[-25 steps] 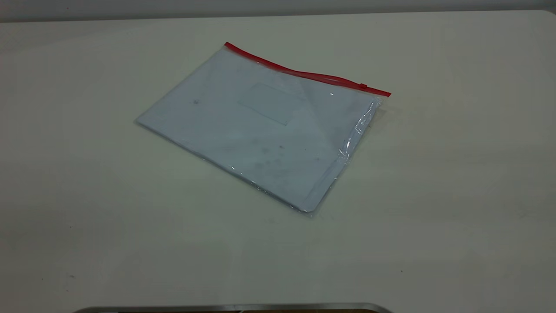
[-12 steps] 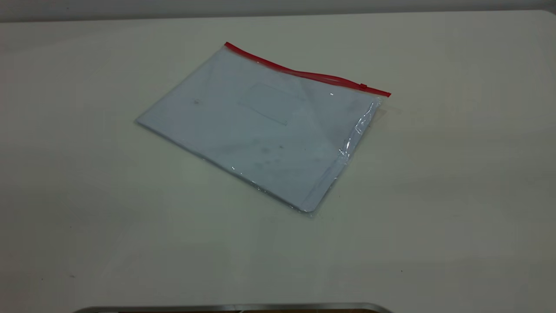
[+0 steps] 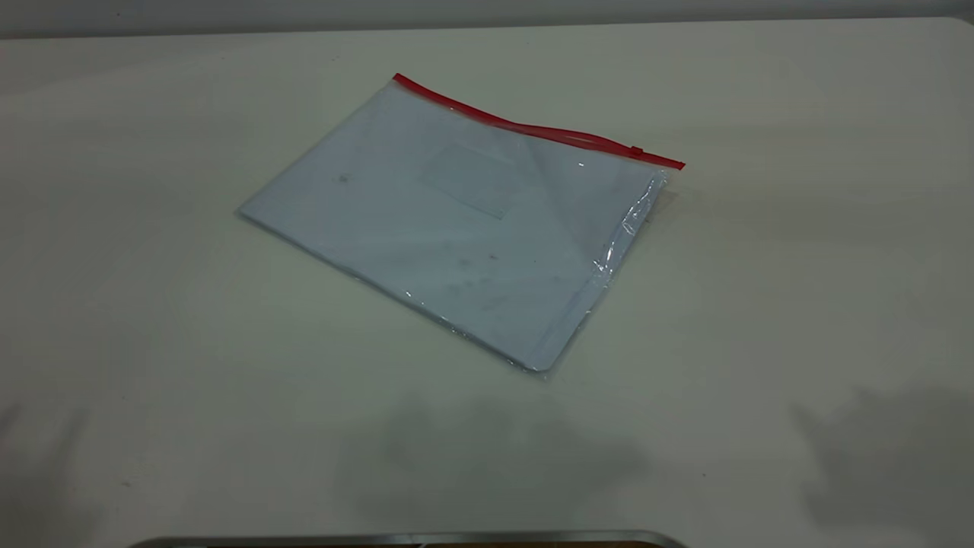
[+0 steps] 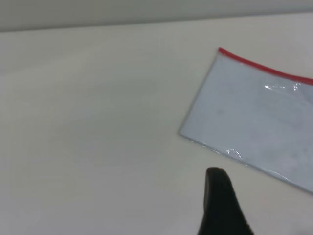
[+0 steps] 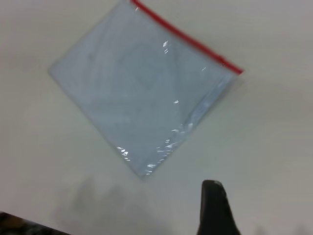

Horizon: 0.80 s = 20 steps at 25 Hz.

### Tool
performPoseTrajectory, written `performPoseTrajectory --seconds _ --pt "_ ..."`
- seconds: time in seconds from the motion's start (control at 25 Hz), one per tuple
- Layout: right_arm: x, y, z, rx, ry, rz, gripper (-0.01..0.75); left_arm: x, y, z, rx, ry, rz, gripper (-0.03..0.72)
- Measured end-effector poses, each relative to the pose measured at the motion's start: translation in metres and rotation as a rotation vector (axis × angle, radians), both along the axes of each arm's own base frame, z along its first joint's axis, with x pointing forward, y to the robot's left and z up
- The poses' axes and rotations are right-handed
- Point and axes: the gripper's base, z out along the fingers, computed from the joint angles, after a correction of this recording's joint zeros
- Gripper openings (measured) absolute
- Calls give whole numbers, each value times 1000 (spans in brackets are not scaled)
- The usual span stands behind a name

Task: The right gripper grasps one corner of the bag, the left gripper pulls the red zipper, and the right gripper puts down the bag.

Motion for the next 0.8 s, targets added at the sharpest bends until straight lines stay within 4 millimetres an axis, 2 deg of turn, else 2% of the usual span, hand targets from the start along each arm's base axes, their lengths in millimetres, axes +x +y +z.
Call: performPoseTrajectory --seconds 0.24,0.4,0.6,0.8 --pt "56 6 -62 50 143 -9 522 67 -4 -11 -22 105 -102 506" --pt "92 11 -96 57 156 19 522 101 -8 -22 -58 128 -166 506" --pt "143 19 -142 70 197 104 522 127 -13 -33 -122 119 -214 506" --pt "184 24 -199 95 266 116 522 138 -16 -36 -170 84 -240 506"
